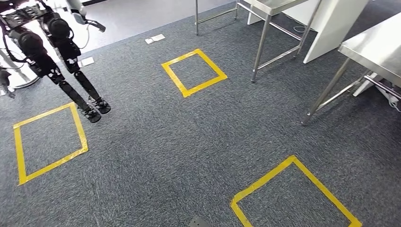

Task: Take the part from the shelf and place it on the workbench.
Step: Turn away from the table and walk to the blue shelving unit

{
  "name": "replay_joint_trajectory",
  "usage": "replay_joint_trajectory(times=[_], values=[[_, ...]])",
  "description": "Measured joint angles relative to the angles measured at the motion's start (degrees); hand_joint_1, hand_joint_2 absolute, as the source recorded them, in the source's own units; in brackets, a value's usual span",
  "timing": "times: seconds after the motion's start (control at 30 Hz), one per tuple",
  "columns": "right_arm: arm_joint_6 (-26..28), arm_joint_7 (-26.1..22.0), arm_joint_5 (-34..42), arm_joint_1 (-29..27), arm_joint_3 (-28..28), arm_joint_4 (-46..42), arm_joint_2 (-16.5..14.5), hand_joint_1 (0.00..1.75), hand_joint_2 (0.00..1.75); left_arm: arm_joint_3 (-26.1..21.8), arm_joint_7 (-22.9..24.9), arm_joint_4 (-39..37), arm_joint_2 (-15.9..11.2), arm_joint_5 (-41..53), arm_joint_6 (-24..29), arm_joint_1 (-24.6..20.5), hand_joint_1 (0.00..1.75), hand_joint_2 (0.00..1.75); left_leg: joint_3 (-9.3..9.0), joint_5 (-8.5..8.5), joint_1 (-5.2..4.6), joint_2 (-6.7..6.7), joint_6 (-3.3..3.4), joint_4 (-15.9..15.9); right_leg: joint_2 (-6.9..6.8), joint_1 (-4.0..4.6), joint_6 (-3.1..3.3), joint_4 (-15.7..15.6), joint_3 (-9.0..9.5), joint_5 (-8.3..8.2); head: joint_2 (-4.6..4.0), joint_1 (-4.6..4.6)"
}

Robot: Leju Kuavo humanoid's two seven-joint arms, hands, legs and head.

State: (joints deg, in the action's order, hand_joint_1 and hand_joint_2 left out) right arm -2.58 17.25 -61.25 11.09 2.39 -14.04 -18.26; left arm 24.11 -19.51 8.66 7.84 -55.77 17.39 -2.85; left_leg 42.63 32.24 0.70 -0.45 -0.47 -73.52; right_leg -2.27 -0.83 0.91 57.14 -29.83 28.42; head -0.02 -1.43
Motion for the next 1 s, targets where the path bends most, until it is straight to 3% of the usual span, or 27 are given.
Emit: replay_joint_trajectory(times=[0.03,0.07,0.13,0.2,0.23,0.3,0.33,0.37,0.43,0.47,0.53,0.57,0.6,0.67,0.73,0.8,0.83,0.9,0.93,0.97,1.0], values=[[-0.7,0.1,-0.5,0.2,0.9,-0.1,0.0,0.00,0.00,-0.7,-0.3,0.0,0.4,-0.5,1.2,0.0,0.00,0.00,0.54,0.08,0.07,0.24,-0.07,-1.2,-1.01,0.09,0.05,0.0,-0.04,0.05,0.00,0.00],[-1.3,0.1,-0.8,0.4,1.8,-0.3,0.0,0.00,0.00,-1.3,-0.5,-0.1,0.7,-0.8,2.2,0.0,0.00,0.00,-0.16,-0.87,0.10,0.50,-0.07,-0.1,-1.92,0.14,0.06,0.0,-0.03,0.09,0.00,-0.02],[-2.2,0.1,-1.0,0.6,3.4,-0.6,0.0,0.00,0.00,-2.3,-0.8,-0.1,1.0,-1.2,3.6,-0.1,0.00,0.00,-4.66,-4.18,0.01,2.44,0.20,7.4,-3.53,0.26,-0.03,0.0,0.15,0.28,0.00,-0.05],[-2.5,0.1,-1.1,0.7,4.7,-1.0,0.0,0.00,0.00,-3.1,-1.0,-0.1,1.3,-1.4,4.2,-0.4,0.00,0.00,-8.29,-6.10,-0.29,4.51,0.73,13.8,-4.78,0.75,-0.47,0.1,0.27,0.63,0.00,0.00],[-2.5,0.1,-1.1,0.8,5.1,-1.1,0.0,0.00,0.00,-3.4,-1.0,-0.1,1.4,-1.5,4.3,-0.5,0.00,0.00,-8.81,-6.26,-0.49,4.86,1.00,15.0,-5.35,0.96,-0.71,0.1,0.34,0.75,0.00,0.07],[-2.5,0.1,-1.1,0.8,5.7,-1.3,0.0,0.00,0.00,-3.8,-1.1,-0.1,1.7,-1.6,4.4,-0.6,0.00,0.00,-8.66,-6.48,-0.73,3.35,1.65,15.4,-6.65,1.19,-1.22,-0.1,0.61,0.89,0.00,0.23],[-2.5,0.1,-1.1,0.8,6.0,-1.4,0.1,0.00,0.00,-4.0,-1.1,-0.2,1.8,-1.6,4.5,-0.6,0.00,0.00,-8.76,-6.71,-0.69,2.53,2.03,15.7,-6.12,1.14,-1.47,0.2,0.58,1.22,0.00,0.23],[-2.4,0.1,-0.9,0.8,6.2,-1.5,0.2,0.00,0.00,-4.2,-1.1,-0.2,1.9,-1.5,4.6,-0.7,0.00,0.00,-8.93,-7.03,-0.55,1.74,2.50,16.1,-4.63,1.06,-1.57,1.4,0.15,2.03,0.00,0.23],[-1.4,-0.5,0.0,0.4,6.5,-1.6,0.6,0.00,0.00,-4.3,-1.2,-0.2,2.3,-1.0,5.0,-0.9,0.00,0.00,-9.02,-7.51,-0.22,0.21,3.14,16.6,-0.22,0.68,-1.34,7.5,-2.59,5.04,0.00,0.39],[-0.2,-1.4,0.6,-0.1,6.6,-1.6,0.9,0.00,0.00,-4.3,-1.3,-0.2,2.5,-0.5,5.3,-1.0,0.00,0.00,-8.94,-7.62,-0.14,-0.62,3.30,16.6,1.15,0.58,-1.18,11.6,-4.62,6.74,0.00,0.49],[2.4,-4.5,2.3,-1.8,6.6,-1.7,2.1,0.00,0.00,-4.2,-1.4,-0.2,2.8,0.6,5.8,-1.1,0.00,0.00,-8.87,-7.63,-0.13,-2.69,3.31,16.6,1.97,0.46,-1.55,17.1,-7.55,8.22,0.00,0.61],[3.3,-6.2,3.2,-2.7,6.6,-1.7,2.9,0.00,0.00,-4.1,-1.5,-0.2,2.9,1.3,5.7,-1.1,0.00,0.00,-8.91,-7.63,-0.11,-3.79,3.29,16.5,2.11,0.35,-2.05,16.6,-7.58,7.52,0.00,0.63],[3.7,-7.7,4.1,-3.5,6.5,-1.7,3.9,0.00,0.00,-3.8,-1.6,-0.2,2.9,2.0,5.4,-1.1,0.00,0.00,-8.96,-7.63,-0.10,-4.90,3.25,16.5,2.41,0.18,-2.66,13.9,-6.52,5.95,0.00,0.63],[3.9,-9.3,5.8,-4.4,6.0,-1.6,6.0,0.00,0.00,-3.1,-1.7,-0.1,2.9,3.5,4.0,-1.1,0.00,0.00,-8.82,-7.57,-0.19,-6.77,2.92,16.2,5.00,-0.39,-3.63,5.5,-3.17,2.18,0.00,0.73],[4.0,-9.9,7.5,-4.7,4.9,-1.6,7.8,0.00,0.00,-2.3,-1.6,-0.1,2.9,5.1,2.3,-1.3,0.00,0.00,-8.45,-7.48,-0.40,-7.99,2.33,15.8,7.10,-0.61,-3.45,1.0,-1.39,0.16,0.00,0.76],[4.4,-10.7,9.3,-5.1,3.5,-1.6,9.3,0.00,0.00,-1.1,-1.1,0.0,2.8,6.8,0.4,-1.5,0.00,0.00,-8.08,-7.58,-0.34,-9.05,1.72,15.8,6.30,-0.47,-2.64,0.6,-1.09,-0.28,0.00,0.72],[4.7,-11.2,10.0,-5.4,2.8,-1.6,9.8,0.00,0.00,-0.4,-0.9,0.0,2.7,7.4,-0.3,-1.6,0.00,0.00,-7.89,-7.42,-0.30,-8.55,1.50,15.6,5.61,-0.51,-2.30,0.6,-0.92,-0.39,0.00,0.69],[5.5,-12.1,11.0,-6.4,1.4,-1.6,10.7,0.00,0.00,0.9,-0.3,0.0,2.6,8.6,-1.6,-1.8,0.00,0.00,-6.48,-5.43,-0.37,-4.90,1.15,12.6,3.89,-0.61,-1.30,0.3,-0.66,-0.52,0.00,0.38],[5.9,-12.4,11.2,-6.9,0.8,-1.5,11.2,0.00,0.00,1.5,0.0,0.0,2.5,9.0,-2.1,-2.0,0.00,0.00,-4.96,-3.54,-0.41,-2.45,1.02,9.3,2.93,-0.41,-0.86,0.3,-0.59,-0.46,0.00,0.23],[6.3,-12.6,11.4,-7.5,0.2,-1.4,11.6,0.00,0.00,2.1,0.2,0.0,2.5,9.3,-2.5,-2.1,0.00,0.00,-2.94,-1.47,-0.38,-0.90,0.86,5.3,1.90,-0.17,-0.50,0.3,-0.58,-0.35,0.00,0.08],[6.5,-12.8,11.5,-8.1,-0.3,-1.4,11.9,0.00,0.00,2.6,0.3,0.1,2.5,9.6,-2.8,-2.1,0.00,0.00,-1.01,0.13,-0.30,-0.20,0.74,1.4,0.85,0.05,-0.34,0.3,-0.59,-0.24,0.00,0.06]])
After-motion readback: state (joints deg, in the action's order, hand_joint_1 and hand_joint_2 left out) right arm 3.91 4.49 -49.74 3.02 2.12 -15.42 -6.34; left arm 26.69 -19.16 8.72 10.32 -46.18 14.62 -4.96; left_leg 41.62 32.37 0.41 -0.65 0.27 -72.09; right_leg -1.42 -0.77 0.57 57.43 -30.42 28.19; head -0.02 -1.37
